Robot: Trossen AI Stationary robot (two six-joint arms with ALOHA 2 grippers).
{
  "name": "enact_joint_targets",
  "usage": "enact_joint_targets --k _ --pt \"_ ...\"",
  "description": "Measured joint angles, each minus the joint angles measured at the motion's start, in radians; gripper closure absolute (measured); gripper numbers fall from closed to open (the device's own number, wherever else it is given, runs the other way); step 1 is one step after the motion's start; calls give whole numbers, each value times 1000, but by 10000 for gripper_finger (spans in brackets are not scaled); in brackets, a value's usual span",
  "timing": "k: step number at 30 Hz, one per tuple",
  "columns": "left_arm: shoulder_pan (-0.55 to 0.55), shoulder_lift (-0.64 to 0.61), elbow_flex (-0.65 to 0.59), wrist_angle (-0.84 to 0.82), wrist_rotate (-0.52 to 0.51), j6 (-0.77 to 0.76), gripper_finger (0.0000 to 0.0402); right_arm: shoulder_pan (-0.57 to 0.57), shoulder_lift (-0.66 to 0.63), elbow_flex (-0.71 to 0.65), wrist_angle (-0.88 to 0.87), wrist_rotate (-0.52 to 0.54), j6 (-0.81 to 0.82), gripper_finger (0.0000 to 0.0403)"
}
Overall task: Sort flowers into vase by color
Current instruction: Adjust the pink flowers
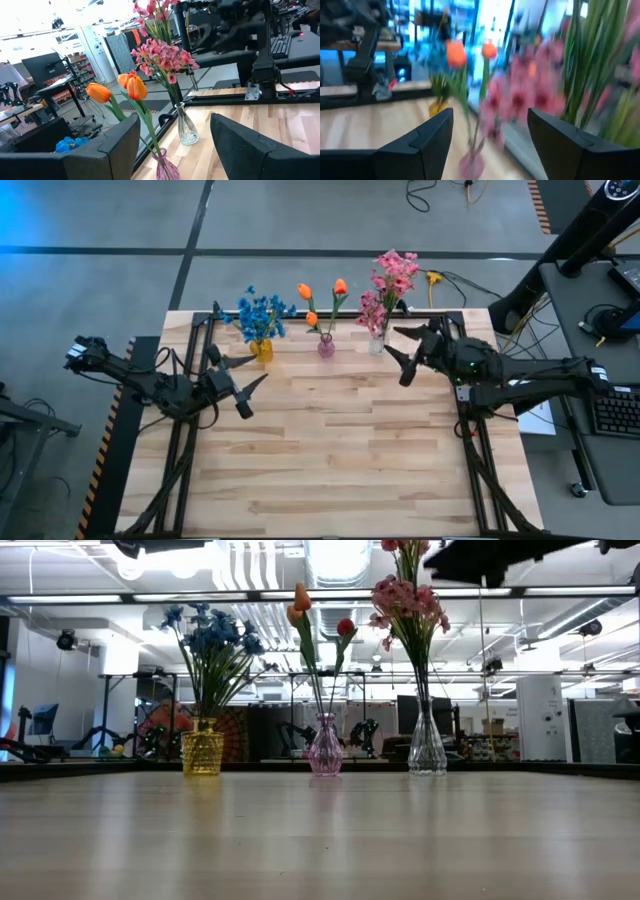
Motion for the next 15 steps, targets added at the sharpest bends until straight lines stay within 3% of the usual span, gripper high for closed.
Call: enact_joint_targets --k 7,15 --pt "0 20 0 1 0 1 177 -23 34 0 326 104 -283 154" --pt "0 22 0 66 0 86 177 -135 97 45 371 49 -274 160"
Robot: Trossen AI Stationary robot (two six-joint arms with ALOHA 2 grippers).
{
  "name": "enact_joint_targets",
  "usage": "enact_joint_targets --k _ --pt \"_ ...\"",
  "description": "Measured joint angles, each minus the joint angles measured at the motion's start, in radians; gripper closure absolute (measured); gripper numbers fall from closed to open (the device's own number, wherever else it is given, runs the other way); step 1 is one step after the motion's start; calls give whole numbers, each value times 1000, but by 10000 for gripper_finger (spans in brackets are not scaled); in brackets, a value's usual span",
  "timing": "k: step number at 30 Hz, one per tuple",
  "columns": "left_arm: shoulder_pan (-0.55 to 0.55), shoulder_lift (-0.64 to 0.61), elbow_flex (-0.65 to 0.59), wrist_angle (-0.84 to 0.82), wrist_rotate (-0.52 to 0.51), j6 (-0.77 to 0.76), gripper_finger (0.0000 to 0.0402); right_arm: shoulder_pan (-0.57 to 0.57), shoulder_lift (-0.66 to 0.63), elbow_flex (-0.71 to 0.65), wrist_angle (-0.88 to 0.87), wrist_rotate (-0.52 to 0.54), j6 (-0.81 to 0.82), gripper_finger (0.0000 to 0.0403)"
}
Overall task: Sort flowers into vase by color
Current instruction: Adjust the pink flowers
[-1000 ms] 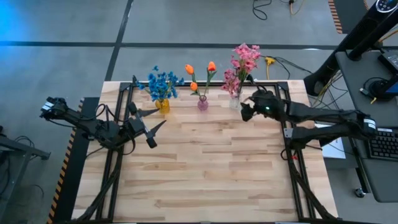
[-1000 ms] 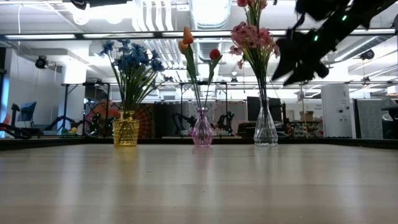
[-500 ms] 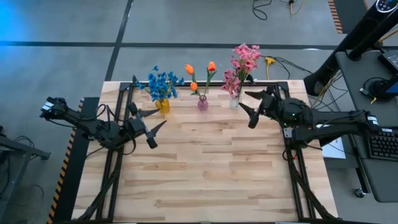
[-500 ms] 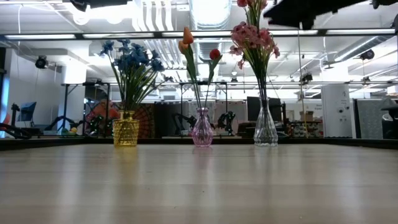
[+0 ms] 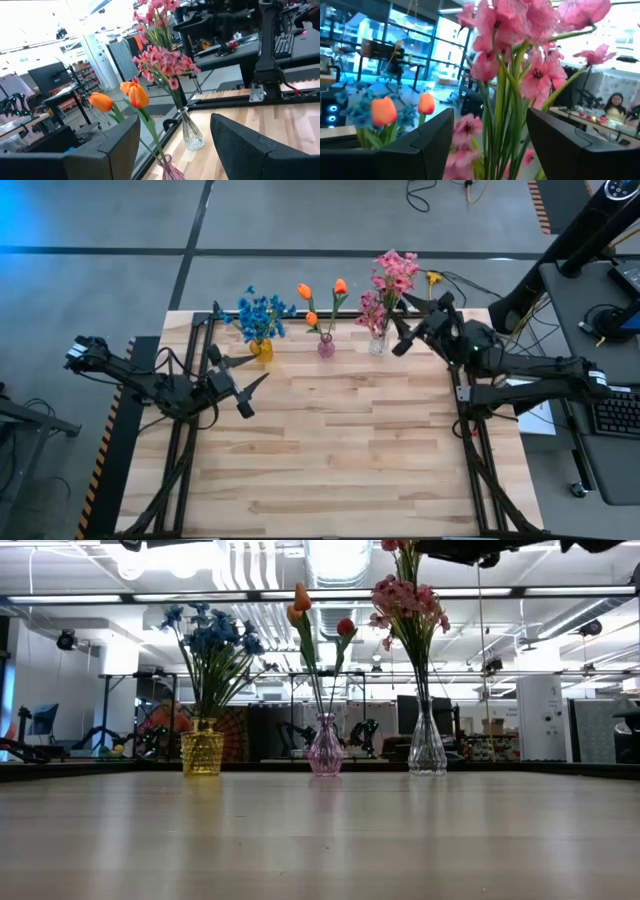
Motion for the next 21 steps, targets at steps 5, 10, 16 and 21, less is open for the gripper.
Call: enact_joint_targets --k 5,10,16,21 --pt "0 0 0 4 0 9 177 -53 74 100 -92 -2 45 165" --pt "0 0 0 1 0 9 177 -72 130 154 -140 -1 94 163" --pt "0 0 0 3 0 9 177 -85 161 192 -166 5 113 181" --pt "0 -1 0 7 0 10 177 -85 168 221 -202 5 122 225"
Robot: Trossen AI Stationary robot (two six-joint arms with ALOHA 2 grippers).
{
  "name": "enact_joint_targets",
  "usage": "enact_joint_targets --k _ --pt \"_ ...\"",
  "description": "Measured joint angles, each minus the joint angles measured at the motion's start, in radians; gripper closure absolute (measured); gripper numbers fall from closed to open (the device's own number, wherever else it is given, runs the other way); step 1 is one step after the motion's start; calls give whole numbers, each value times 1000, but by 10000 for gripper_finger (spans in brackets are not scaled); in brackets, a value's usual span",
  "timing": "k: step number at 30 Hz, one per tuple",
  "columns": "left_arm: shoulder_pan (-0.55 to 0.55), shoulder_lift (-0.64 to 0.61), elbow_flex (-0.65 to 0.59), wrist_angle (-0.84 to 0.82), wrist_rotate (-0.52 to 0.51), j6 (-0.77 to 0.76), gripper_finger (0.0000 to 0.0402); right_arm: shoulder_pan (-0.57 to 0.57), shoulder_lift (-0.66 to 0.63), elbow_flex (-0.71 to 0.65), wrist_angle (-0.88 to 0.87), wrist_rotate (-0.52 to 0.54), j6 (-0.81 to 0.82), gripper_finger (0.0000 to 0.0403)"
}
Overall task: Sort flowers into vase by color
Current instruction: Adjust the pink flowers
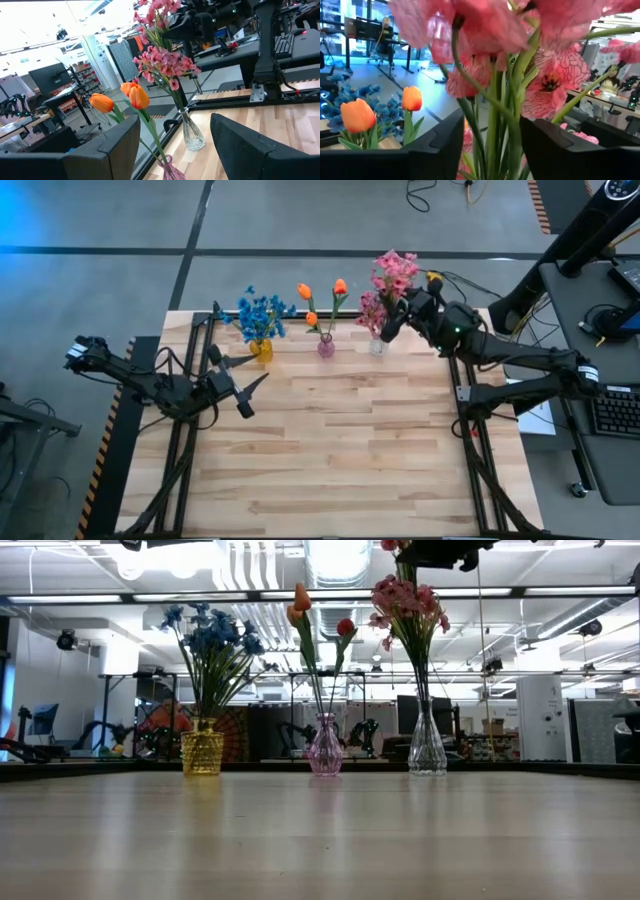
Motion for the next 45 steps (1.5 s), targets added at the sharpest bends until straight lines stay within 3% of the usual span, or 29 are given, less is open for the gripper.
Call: enact_joint_targets --k 9,16,45 --pt "0 0 0 2 0 0 177 0 -2 11 -40 2 10 322" --pt "0 0 0 2 0 0 177 0 -8 11 -53 2 26 365" --pt "0 0 0 3 0 4 177 0 -17 11 -132 44 95 371"
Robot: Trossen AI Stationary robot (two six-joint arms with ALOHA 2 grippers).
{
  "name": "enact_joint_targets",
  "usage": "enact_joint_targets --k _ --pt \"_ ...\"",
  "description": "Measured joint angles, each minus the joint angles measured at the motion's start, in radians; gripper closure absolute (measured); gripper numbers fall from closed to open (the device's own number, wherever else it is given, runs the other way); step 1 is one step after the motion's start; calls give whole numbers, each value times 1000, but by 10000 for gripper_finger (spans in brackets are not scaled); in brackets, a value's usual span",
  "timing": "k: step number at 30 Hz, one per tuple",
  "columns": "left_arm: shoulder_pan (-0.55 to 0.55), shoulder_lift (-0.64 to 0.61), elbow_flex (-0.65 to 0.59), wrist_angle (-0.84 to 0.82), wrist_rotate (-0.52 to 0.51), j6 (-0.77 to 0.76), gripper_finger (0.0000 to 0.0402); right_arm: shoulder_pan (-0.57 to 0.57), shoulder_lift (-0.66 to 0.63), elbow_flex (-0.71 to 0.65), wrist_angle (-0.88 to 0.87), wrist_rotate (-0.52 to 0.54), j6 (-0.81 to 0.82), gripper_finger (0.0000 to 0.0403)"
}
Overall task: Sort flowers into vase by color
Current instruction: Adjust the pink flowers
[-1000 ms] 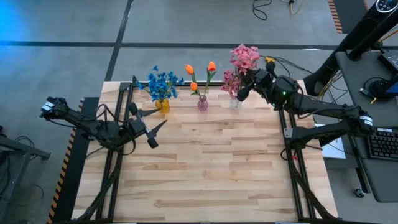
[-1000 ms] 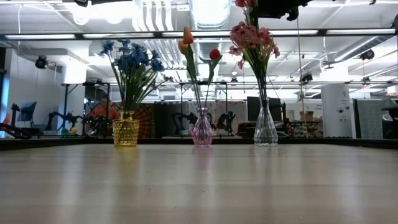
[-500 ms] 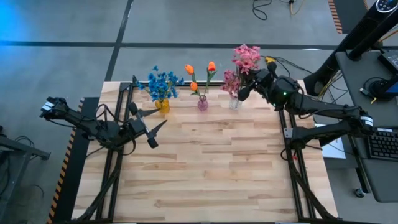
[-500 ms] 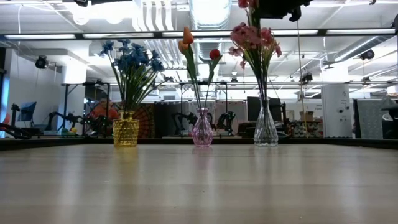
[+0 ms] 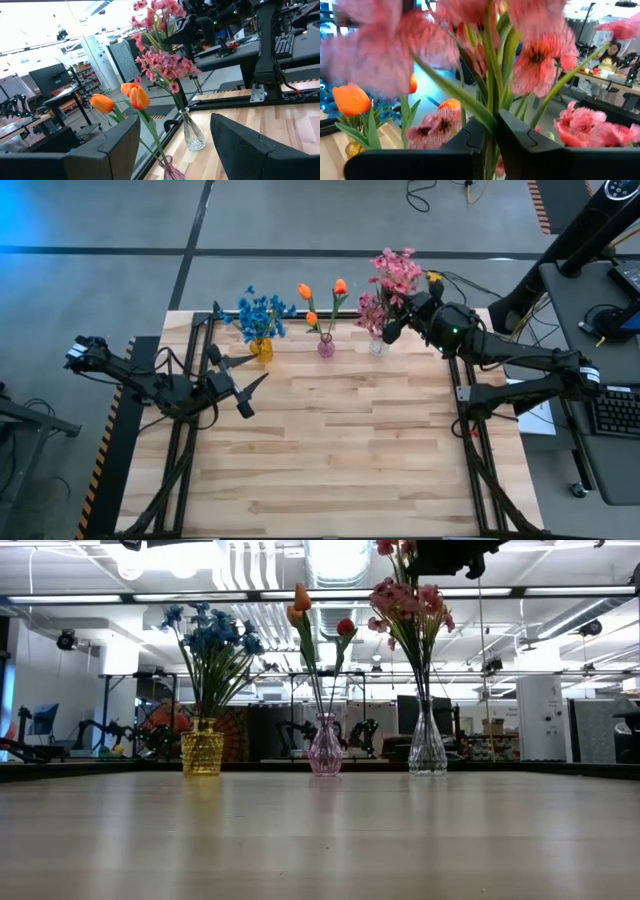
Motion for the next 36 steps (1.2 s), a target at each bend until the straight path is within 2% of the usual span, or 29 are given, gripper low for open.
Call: enact_joint_targets --k 20,36 --pt "0 0 0 7 0 0 177 0 -4 -1 -38 3 17 381" --pt "0 0 0 7 0 0 177 0 -12 -1 -131 8 68 391"
